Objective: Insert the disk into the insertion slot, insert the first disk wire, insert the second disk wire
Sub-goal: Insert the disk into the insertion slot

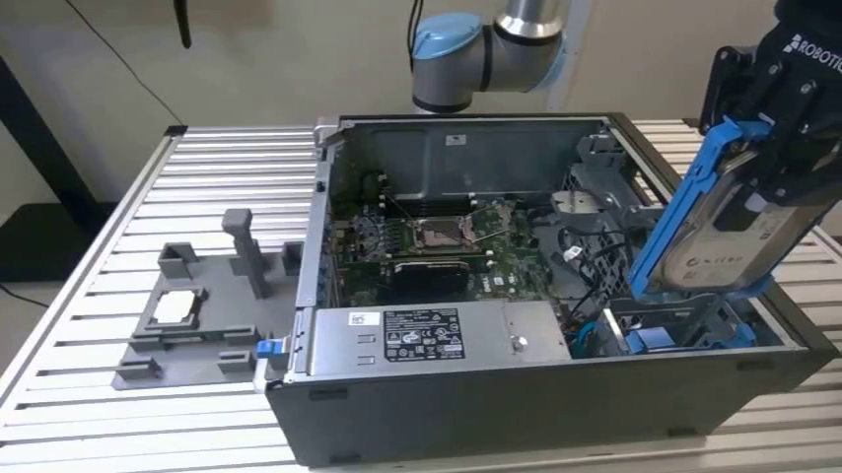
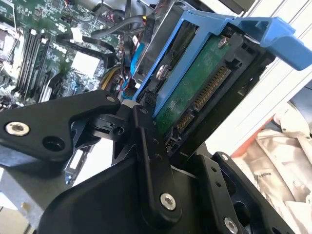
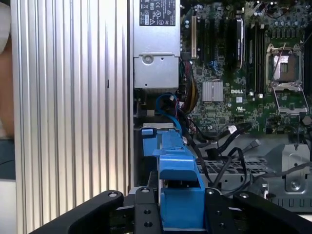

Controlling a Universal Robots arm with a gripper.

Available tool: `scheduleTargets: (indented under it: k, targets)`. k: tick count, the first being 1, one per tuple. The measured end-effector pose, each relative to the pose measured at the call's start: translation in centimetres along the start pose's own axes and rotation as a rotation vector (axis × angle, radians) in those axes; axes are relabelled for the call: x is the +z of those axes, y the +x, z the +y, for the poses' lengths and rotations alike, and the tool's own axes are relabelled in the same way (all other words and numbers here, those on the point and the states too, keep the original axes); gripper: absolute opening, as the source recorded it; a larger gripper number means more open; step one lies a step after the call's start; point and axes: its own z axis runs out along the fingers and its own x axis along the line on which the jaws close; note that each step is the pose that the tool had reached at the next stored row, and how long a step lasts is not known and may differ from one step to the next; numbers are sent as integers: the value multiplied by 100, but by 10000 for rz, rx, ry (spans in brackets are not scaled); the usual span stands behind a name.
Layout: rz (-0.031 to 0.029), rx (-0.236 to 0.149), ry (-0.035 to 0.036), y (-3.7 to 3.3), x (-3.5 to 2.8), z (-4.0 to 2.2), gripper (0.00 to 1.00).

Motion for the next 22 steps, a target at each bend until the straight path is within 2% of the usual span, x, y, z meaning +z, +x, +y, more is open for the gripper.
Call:
scheduleTargets:
  k: [22]
  targets:
    - [0, 0, 0, 0, 128, -4, 33]
